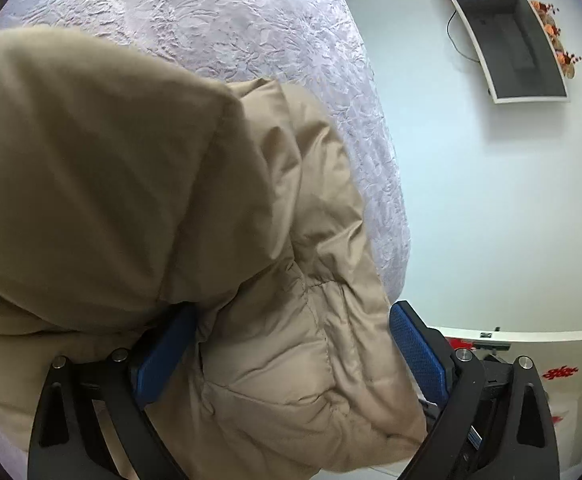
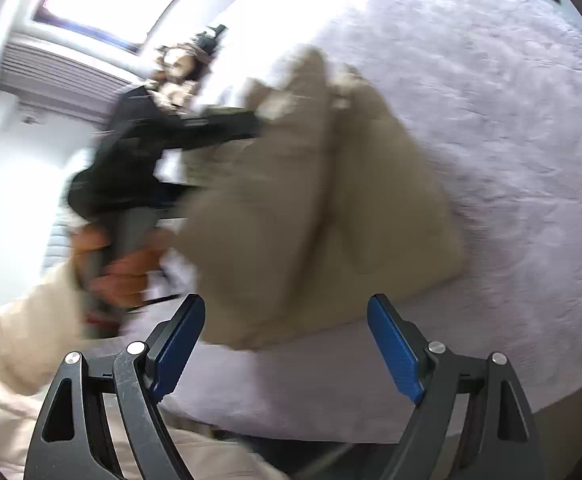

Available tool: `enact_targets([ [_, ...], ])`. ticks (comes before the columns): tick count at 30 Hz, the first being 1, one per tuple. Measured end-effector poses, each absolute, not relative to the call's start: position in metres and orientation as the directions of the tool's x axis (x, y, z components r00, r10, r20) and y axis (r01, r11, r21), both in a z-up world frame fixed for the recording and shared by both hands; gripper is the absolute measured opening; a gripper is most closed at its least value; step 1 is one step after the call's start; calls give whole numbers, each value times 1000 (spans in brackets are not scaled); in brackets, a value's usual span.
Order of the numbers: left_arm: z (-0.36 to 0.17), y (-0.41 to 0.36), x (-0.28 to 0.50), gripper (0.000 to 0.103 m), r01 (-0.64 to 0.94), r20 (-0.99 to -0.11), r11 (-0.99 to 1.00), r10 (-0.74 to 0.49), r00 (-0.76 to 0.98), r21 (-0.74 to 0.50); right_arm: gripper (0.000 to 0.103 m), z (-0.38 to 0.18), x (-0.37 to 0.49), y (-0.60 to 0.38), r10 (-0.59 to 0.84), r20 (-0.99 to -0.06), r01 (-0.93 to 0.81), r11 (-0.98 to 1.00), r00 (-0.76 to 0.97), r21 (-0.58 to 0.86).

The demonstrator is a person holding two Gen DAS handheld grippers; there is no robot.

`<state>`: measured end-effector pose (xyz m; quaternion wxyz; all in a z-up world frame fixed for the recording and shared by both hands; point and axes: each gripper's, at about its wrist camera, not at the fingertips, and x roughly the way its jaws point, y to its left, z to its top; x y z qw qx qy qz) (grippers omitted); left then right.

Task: Fold large clothes
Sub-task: 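Lower the coat bundle onto the bed and pinch its edge with the right gripper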

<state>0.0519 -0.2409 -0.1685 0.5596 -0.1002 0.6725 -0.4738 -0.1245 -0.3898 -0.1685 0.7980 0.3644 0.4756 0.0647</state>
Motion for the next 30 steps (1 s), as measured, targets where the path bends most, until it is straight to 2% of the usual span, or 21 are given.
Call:
enact_targets([
  [4, -148, -245, 46, 97, 461, -681, 517, -651, -337, -722, 84, -166, -101, -359, 444, -705, 221, 737, 553, 639],
  [5, -131, -243, 43, 97, 498, -676, 492, -669, -309, -714, 64, -171, -91, -354, 401, -736, 241, 766, 545, 596],
  [7, -98, -248, 41, 97, 588, -694, 480, -691, -203, -651, 14, -177, -76, -346, 289, -804, 303, 818, 520, 490],
  [10, -61, -222, 41, 97, 707, -726, 540, -686, 53, -458, 13, -182, -74, -356, 211, -824, 372, 815, 525, 445],
  [14, -84, -205, 67, 97, 673, -800, 679, -560, 217, -293, 13, -198, -92, -372, 157, -847, 449, 792, 507, 415],
  [19, -135, -236, 79, 97, 650, -830, 715, -508, 231, -256, 13, -235, -111, -387, 202, -853, 511, 726, 481, 460],
  [22, -138, -275, 67, 97, 666, -830, 709, -502, 243, -234, 14, -247, -117, -392, 208, -852, 533, 702, 481, 473],
  [30, -182, -321, 94, 97, 656, -848, 722, -473, 240, -217, 14, -263, -117, -424, 195, -844, 577, 652, 499, 492],
])
